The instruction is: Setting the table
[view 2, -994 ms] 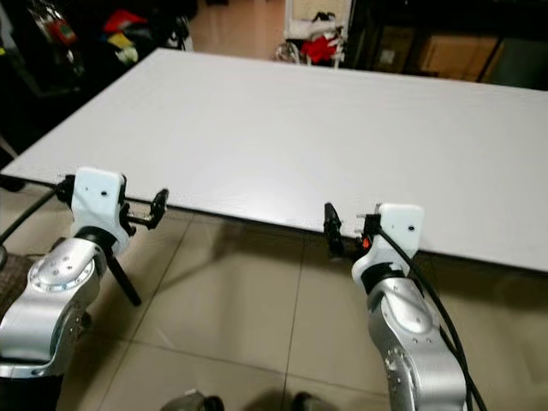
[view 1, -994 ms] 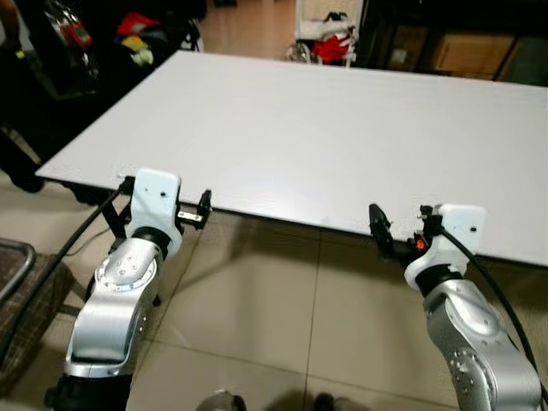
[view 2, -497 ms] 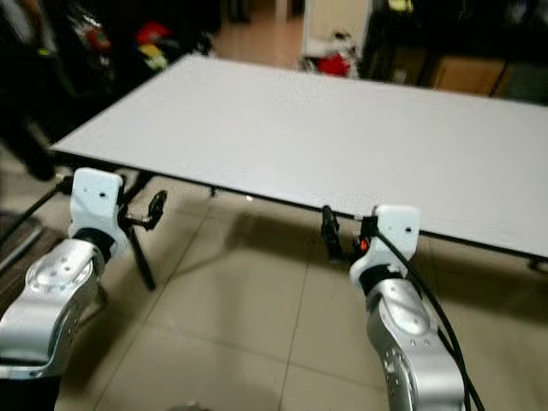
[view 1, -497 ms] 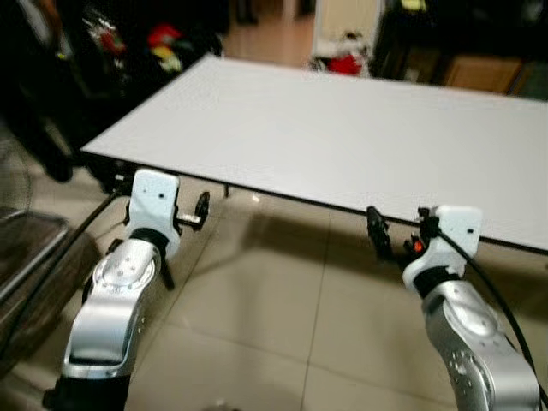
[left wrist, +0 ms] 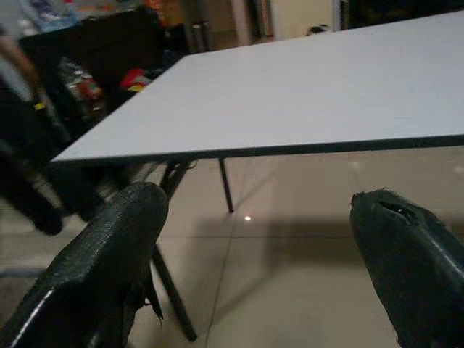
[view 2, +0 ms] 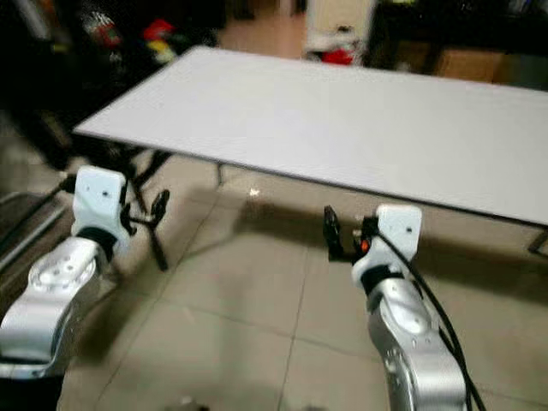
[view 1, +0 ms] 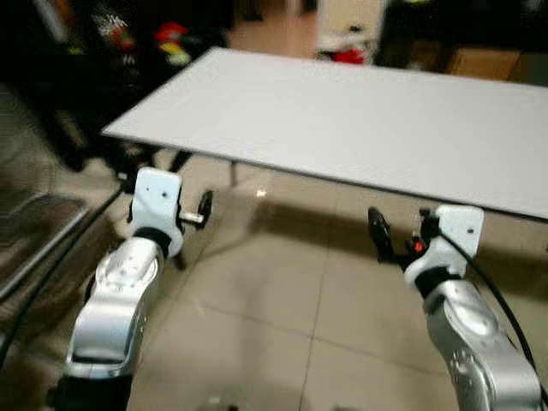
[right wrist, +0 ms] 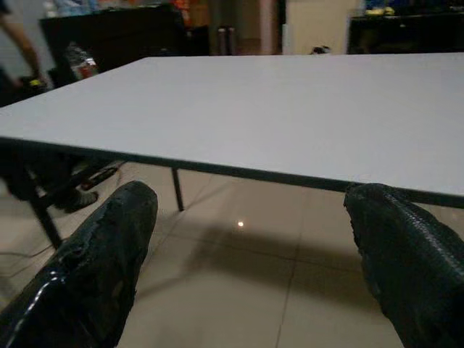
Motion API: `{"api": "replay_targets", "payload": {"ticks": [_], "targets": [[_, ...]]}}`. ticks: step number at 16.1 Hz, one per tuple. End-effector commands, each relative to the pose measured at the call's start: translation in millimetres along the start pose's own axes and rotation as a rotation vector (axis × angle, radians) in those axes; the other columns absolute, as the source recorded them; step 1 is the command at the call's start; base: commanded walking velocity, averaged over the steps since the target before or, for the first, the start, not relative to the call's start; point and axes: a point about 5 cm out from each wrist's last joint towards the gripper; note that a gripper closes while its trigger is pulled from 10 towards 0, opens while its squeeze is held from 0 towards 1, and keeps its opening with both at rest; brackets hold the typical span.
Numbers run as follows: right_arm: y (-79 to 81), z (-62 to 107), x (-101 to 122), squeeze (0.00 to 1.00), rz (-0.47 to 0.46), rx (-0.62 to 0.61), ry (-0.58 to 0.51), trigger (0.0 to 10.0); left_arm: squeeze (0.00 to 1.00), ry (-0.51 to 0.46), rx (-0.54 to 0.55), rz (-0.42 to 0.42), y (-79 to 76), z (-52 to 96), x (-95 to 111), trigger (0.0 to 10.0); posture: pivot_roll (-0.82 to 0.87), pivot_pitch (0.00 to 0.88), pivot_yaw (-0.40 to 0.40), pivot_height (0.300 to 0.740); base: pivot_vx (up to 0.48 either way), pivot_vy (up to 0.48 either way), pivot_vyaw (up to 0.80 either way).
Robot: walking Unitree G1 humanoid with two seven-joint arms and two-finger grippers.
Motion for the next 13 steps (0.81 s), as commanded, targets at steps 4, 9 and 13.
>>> {"api": "replay_targets", "payload": {"ticks": [4, 9, 13], "targets": [[3.1, 0.3, 6.0, 0.00, 0.047, 0.031, -0.032, 10.0, 0.00, -0.028, 0.020, -0.012, 3.6, -1.9, 6.7, 10.0, 0.02, 0.000, 0.023, 0.740, 0.000, 0.000, 0.00], [7.2, -1.1, 7.0, 0.00, 0.051, 0.053, -0.046, 10.0, 0.00, -0.039, 0.014, -0.002, 6.3, -2.2, 9.8, 10.0, 0.02, 0.000, 0.035, 0.740, 0.000, 0.000, 0.64], [5.4, 0.3, 2.4, 0.00, 0.013, 0.014, -0.048, 10.0, 0.00, -0.039, 0.001, -0.022, 7.9, -3.3, 11.8, 10.0, 0.03, 0.000, 0.051, 0.740, 0.000, 0.241, 0.40]]}}
Point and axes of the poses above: a point about 5 cm out from each wrist's last joint towards the gripper, its own z axis pointing back from the gripper into the wrist, its own x axis along the axis of the wrist's last joint, y = z × x
